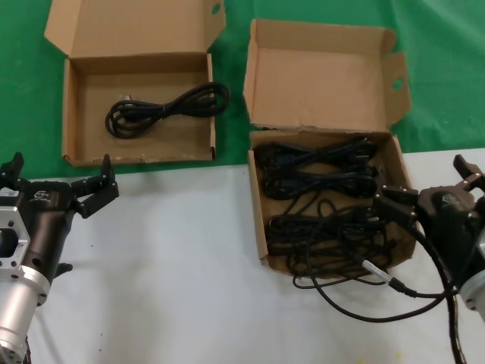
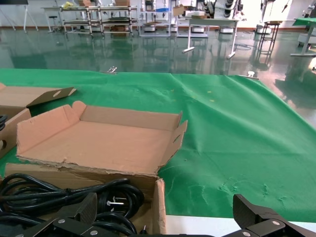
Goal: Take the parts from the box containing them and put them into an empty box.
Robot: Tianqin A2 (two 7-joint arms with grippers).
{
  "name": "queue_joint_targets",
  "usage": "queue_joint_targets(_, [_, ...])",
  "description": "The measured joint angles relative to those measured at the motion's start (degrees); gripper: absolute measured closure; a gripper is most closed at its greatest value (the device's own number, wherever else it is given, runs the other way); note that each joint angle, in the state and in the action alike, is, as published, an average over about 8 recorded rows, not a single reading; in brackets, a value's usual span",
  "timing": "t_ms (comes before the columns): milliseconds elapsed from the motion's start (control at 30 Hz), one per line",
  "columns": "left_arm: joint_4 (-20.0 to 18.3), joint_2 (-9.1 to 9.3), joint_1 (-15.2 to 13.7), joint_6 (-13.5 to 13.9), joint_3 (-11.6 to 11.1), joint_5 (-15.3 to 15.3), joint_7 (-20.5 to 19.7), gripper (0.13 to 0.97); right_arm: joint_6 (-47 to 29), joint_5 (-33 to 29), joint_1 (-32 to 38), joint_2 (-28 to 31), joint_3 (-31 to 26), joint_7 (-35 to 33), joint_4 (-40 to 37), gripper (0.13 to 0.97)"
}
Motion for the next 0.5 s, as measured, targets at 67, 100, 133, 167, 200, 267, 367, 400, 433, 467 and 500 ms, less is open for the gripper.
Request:
queue_joint_targets(67, [0.0, 0.0, 0.0, 0.0, 0.0, 0.0, 0.0, 0.132, 0.0, 0.0, 0.0, 0.0, 0.0, 0.0, 0.0, 0.129])
queue_joint_targets(100, [0.0, 0.0, 0.0, 0.0, 0.0, 0.0, 0.0, 0.132, 0.0, 0.0, 0.0, 0.0, 0.0, 0.0, 0.0, 0.129])
queue_joint_targets(133, [0.0, 0.0, 0.0, 0.0, 0.0, 0.0, 0.0, 0.132, 0.0, 0.0, 0.0, 0.0, 0.0, 0.0, 0.0, 0.129])
queue_joint_targets(167, [0.0, 0.0, 0.0, 0.0, 0.0, 0.0, 0.0, 0.132, 0.0, 0.0, 0.0, 0.0, 0.0, 0.0, 0.0, 0.129])
queue_joint_targets(200, [0.0, 0.0, 0.0, 0.0, 0.0, 0.0, 0.0, 0.132, 0.0, 0.0, 0.0, 0.0, 0.0, 0.0, 0.0, 0.129])
queue_joint_targets(267, [0.0, 0.0, 0.0, 0.0, 0.0, 0.0, 0.0, 0.132, 0.0, 0.0, 0.0, 0.0, 0.0, 0.0, 0.0, 0.129])
queue_joint_targets(367, [0.0, 0.0, 0.0, 0.0, 0.0, 0.0, 0.0, 0.132, 0.0, 0.0, 0.0, 0.0, 0.0, 0.0, 0.0, 0.129])
queue_joint_targets(400, [0.0, 0.0, 0.0, 0.0, 0.0, 0.0, 0.0, 0.132, 0.0, 0.0, 0.0, 0.0, 0.0, 0.0, 0.0, 0.129])
queue_joint_targets(433, [0.0, 0.0, 0.0, 0.0, 0.0, 0.0, 0.0, 0.132, 0.0, 0.0, 0.0, 0.0, 0.0, 0.0, 0.0, 0.129])
queue_joint_targets(467, [0.0, 0.0, 0.0, 0.0, 0.0, 0.0, 0.0, 0.132, 0.0, 0.0, 0.0, 0.0, 0.0, 0.0, 0.0, 0.129])
queue_joint_targets(500, [0.0, 0.0, 0.0, 0.0, 0.0, 0.0, 0.0, 0.132, 0.0, 0.0, 0.0, 0.0, 0.0, 0.0, 0.0, 0.129])
